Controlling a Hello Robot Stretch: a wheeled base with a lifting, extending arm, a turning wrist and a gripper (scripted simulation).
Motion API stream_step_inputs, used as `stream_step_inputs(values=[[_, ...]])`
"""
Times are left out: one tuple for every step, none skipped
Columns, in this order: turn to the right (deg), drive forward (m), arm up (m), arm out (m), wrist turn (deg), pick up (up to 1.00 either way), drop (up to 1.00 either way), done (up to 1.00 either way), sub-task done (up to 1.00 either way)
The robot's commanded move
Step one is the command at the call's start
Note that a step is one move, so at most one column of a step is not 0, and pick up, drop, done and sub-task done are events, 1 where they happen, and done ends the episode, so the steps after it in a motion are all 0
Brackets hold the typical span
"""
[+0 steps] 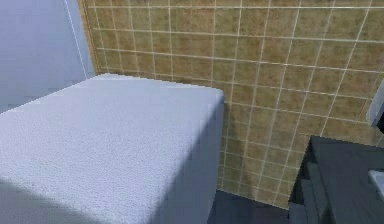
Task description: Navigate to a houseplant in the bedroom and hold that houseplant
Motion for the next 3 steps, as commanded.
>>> stream_step_inputs(values=[[0.0,0.0,0.34,0.0,0.0,0.0,0.0,0.0,0.0],[0.0,0.0,0.0,0.14,0.0,0.0,0.0,0.0,0.0],[0.0,0.0,0.0,0.0,45.0,0.0,0.0,0.0,0.0]])
